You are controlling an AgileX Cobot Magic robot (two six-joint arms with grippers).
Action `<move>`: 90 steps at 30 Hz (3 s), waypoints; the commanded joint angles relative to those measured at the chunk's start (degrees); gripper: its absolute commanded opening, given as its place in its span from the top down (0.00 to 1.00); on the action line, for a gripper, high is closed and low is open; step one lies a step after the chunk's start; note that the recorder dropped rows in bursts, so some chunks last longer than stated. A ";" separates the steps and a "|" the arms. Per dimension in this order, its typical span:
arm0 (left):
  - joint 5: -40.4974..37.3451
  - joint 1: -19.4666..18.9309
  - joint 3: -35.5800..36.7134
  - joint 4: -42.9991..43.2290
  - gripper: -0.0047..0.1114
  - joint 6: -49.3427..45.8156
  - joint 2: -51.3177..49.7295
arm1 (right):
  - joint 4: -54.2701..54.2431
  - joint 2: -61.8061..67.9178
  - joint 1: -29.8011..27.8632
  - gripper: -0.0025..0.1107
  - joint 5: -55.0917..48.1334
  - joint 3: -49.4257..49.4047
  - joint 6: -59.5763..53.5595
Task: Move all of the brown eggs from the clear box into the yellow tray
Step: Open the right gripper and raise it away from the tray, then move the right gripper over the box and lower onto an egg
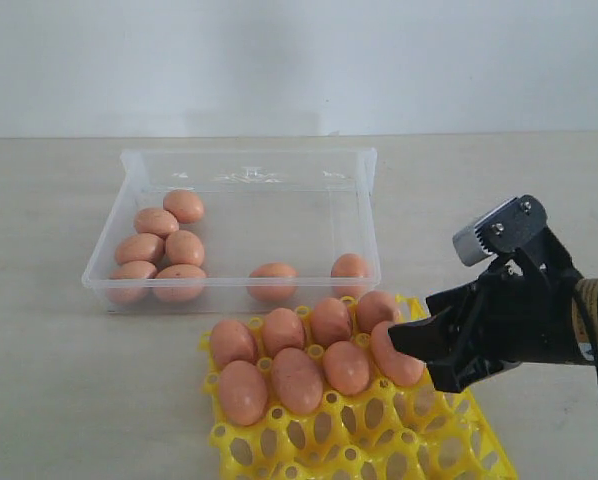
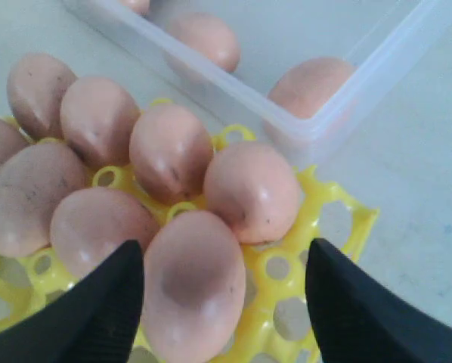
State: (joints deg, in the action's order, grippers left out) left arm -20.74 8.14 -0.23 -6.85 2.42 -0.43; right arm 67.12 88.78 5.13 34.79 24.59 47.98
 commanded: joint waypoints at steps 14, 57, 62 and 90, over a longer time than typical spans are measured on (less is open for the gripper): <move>0.43 0.13 0.23 0.24 0.92 -0.24 -0.24 | -0.09 -22.94 0.08 0.61 6.48 5.69 2.06; 0.43 0.13 0.23 0.24 0.92 -0.24 -0.24 | 32.83 7.10 36.52 0.98 -66.89 41.86 -4.32; 0.43 0.13 0.23 0.24 0.92 -0.24 -0.24 | 19.26 6.98 36.39 0.98 -66.02 47.11 -3.79; 0.43 0.13 0.23 0.24 0.92 -0.24 -0.24 | -87.46 31.68 25.35 0.86 -86.23 79.49 -74.34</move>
State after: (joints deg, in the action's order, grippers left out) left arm -20.74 8.14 -0.23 -6.85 2.42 -0.43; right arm -19.31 119.09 30.82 -53.85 103.73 -24.41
